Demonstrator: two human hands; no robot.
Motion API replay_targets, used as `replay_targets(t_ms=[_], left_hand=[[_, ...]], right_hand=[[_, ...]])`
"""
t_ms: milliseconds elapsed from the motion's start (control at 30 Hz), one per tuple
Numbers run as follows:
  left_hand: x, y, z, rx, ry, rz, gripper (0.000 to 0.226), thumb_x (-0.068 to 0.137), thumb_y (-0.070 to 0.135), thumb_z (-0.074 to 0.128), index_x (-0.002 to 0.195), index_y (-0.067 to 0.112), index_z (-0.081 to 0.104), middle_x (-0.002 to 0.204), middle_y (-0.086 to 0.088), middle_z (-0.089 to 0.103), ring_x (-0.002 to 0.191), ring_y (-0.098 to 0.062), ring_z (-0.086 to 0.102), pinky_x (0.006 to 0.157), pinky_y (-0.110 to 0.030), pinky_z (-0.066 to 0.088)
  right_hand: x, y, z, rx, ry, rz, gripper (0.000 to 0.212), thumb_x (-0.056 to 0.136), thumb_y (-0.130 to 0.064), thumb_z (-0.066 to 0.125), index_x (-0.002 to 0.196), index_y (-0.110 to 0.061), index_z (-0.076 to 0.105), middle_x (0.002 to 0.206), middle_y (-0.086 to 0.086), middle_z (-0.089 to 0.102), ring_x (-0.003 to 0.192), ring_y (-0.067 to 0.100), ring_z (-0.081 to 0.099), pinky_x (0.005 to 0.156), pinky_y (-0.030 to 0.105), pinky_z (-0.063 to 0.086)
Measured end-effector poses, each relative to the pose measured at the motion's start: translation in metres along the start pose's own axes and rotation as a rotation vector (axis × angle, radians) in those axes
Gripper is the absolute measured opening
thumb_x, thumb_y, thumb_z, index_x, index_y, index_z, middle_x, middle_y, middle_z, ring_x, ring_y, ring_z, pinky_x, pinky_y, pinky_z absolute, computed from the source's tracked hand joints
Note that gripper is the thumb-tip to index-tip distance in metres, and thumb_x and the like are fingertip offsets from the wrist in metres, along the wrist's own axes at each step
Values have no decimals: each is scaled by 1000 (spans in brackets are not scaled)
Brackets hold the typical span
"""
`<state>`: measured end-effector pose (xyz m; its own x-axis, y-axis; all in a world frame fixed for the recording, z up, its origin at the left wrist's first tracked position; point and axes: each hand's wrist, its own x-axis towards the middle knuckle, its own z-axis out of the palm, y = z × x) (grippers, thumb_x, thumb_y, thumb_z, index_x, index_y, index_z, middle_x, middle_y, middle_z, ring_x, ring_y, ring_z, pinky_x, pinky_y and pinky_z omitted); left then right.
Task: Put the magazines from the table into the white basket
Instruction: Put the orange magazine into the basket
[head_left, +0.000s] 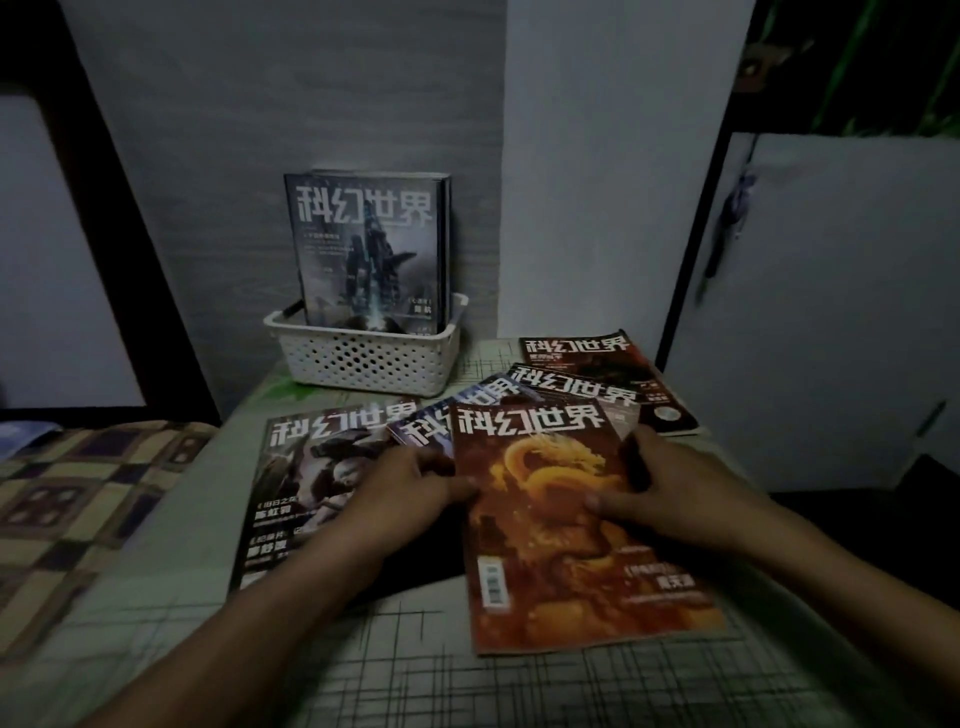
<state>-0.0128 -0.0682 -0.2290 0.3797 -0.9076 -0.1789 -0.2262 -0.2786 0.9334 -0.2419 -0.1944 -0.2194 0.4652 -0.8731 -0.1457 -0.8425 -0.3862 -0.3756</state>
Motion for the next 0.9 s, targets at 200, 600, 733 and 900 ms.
replay_targets(t_ms=[200,600,733,900], left_hand=[[-28,-8,4,-170,80,135,15,92,11,64,102,19,72,88,-2,79,78,-22,76,66,-33,59],[-59,42,-91,-190,642,767,23,85,32,73,98,50,69,100,26,73,91,4,69,68,-10,54],[-50,8,-109,-221,675,710,30,85,32,72,108,51,69,106,26,73,98,1,69,75,-14,55],[-38,-43,-121,-201,707,599,33,87,31,68,113,50,65,106,36,68,101,10,64,72,-6,51]], right_hand=[[-32,-9,21,508,48,-76,75,53,-45,87,111,-46,41,95,-8,68,74,7,71,61,27,54],[-32,-119,-17,989,84,-366,11,97,-25,57,104,-34,58,65,-6,73,46,9,64,37,22,44],[-31,-146,8,986,118,-335,15,99,-19,53,109,-28,60,73,-2,68,51,4,62,47,22,49],[-20,-151,35,1047,153,-368,19,95,-18,60,108,-31,67,85,-3,76,61,4,68,52,22,51]])
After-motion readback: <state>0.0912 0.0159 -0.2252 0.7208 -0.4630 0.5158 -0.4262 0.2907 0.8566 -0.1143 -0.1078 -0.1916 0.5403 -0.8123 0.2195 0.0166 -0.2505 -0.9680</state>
